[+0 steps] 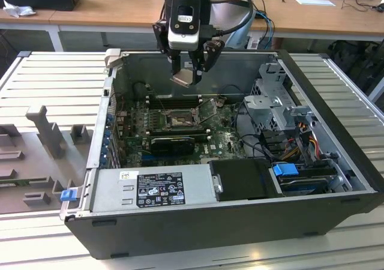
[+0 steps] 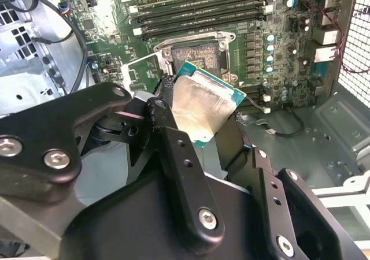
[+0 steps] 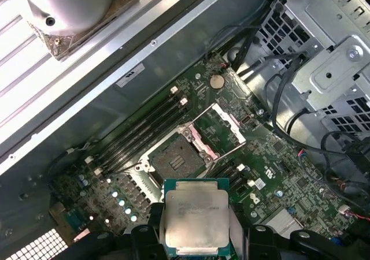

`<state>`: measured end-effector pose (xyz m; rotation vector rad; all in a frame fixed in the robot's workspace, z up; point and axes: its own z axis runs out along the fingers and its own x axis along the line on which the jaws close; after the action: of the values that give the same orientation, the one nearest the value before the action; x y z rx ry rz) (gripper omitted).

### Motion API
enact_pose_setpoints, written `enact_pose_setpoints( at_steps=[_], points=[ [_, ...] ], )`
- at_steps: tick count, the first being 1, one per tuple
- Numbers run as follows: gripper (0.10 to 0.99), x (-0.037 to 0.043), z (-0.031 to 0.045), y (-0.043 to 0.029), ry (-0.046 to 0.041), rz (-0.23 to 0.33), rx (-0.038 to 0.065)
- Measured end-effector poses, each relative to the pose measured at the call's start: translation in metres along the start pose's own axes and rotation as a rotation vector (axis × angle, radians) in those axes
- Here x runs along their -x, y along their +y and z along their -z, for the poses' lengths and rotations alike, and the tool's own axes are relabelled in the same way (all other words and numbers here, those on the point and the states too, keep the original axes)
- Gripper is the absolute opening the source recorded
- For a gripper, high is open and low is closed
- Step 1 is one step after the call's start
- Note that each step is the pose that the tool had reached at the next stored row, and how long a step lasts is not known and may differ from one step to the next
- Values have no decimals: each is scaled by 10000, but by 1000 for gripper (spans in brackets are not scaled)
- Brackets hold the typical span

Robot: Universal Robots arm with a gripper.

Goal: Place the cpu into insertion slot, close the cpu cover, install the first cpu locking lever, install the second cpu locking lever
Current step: 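Place the cpu into insertion slot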

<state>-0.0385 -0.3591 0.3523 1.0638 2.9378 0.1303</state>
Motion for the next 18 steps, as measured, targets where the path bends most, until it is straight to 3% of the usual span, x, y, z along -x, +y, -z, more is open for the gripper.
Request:
enact_pose_setpoints(
  at_steps=[18],
  points=[
    [533,1,-36,-3,-89,-958,3]
  ],
)
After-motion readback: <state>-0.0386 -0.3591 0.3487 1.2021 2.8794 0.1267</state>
